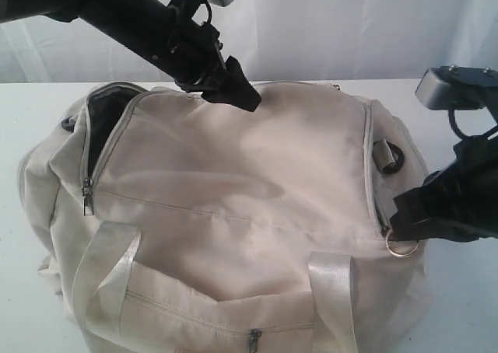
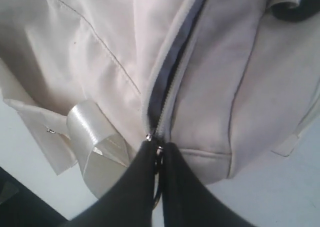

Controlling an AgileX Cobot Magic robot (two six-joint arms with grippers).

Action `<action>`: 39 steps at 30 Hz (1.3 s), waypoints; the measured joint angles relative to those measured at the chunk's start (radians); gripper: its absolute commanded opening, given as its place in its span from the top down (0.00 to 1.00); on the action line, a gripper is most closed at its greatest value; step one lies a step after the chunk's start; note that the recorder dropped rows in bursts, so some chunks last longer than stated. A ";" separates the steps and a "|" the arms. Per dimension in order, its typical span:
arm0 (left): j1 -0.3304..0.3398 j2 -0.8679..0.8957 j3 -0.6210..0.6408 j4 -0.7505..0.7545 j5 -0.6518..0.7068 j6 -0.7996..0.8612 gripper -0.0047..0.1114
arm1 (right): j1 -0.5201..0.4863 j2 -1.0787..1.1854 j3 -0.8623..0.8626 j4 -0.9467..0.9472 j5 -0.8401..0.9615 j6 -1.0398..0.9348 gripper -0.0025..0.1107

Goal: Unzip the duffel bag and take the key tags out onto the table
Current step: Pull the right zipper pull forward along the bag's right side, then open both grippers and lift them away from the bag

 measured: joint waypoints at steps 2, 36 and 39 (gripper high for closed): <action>0.000 -0.015 0.000 0.023 0.021 -0.005 0.51 | 0.000 0.000 0.002 0.006 -0.007 -0.033 0.89; 0.004 -0.746 0.653 0.452 0.187 -0.314 0.96 | 0.000 0.190 -0.376 0.081 -0.206 -0.138 0.38; 0.004 -0.781 0.667 0.432 0.173 -0.316 0.96 | 0.000 0.292 -0.426 0.078 -0.221 -0.138 0.38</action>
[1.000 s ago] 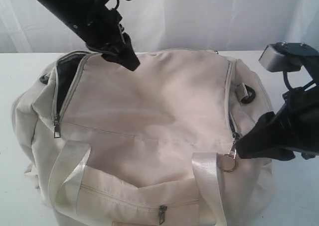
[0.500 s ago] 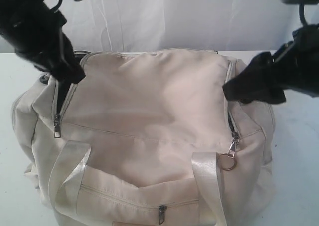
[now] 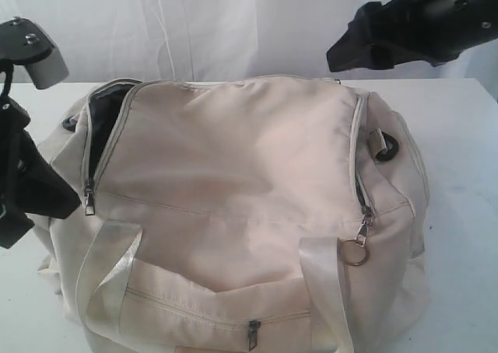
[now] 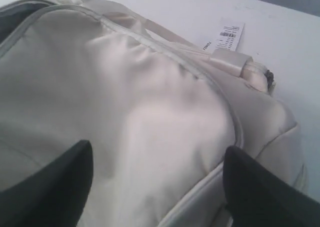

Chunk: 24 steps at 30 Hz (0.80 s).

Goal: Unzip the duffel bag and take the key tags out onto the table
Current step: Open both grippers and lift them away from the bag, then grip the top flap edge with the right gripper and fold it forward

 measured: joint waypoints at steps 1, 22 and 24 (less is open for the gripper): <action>0.000 -0.008 0.000 -0.001 -0.004 0.000 0.96 | 0.000 0.036 -0.017 0.000 -0.011 0.000 0.38; 0.000 -0.022 0.005 -0.003 -0.056 0.000 0.96 | 0.000 0.329 -0.113 0.117 0.036 0.000 0.98; 0.000 -0.024 0.015 -0.003 -0.066 0.000 0.96 | 0.000 0.321 -0.113 0.123 0.046 -0.008 0.98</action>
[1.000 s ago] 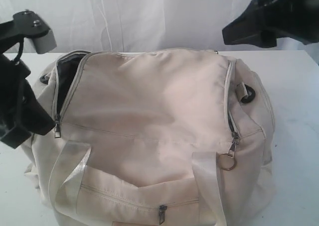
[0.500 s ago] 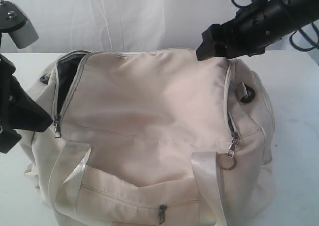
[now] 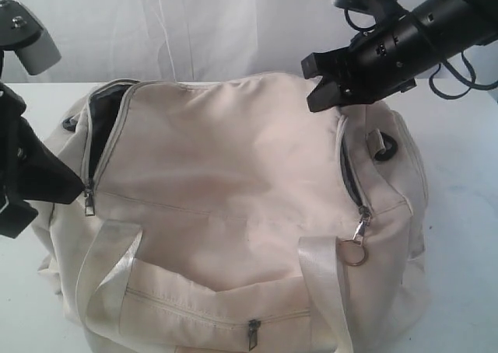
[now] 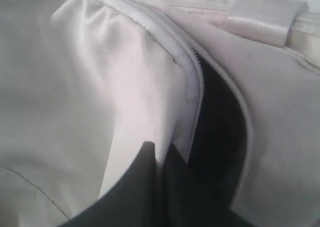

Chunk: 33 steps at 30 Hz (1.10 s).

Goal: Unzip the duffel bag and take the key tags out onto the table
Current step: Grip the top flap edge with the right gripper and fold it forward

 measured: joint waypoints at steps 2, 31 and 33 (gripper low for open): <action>0.000 0.000 0.016 0.000 -0.010 0.000 0.96 | 0.000 -0.015 0.000 0.014 0.013 -0.021 0.98; 0.000 -0.183 0.081 0.379 -0.135 -0.318 0.96 | 0.417 -0.490 0.536 -0.050 0.357 -0.072 0.98; 0.000 -0.183 0.089 0.369 -0.147 -0.318 0.96 | 0.421 -0.493 0.590 -0.068 0.343 -0.072 0.98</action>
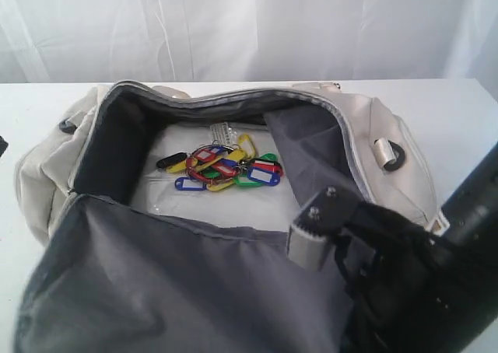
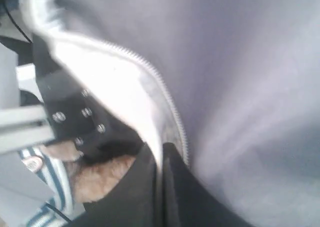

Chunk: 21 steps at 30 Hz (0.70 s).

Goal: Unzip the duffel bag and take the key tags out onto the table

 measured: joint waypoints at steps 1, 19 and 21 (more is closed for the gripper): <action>0.000 0.000 0.002 -0.002 -0.004 0.000 0.96 | 0.001 0.000 0.018 -0.012 -0.006 0.000 0.98; 0.000 0.000 0.002 -0.433 0.028 0.338 0.96 | 0.007 0.000 -0.066 -0.057 0.011 0.004 0.43; 0.000 0.008 0.002 -0.507 0.051 0.403 0.96 | 0.007 0.000 -0.127 -0.057 0.010 0.013 0.47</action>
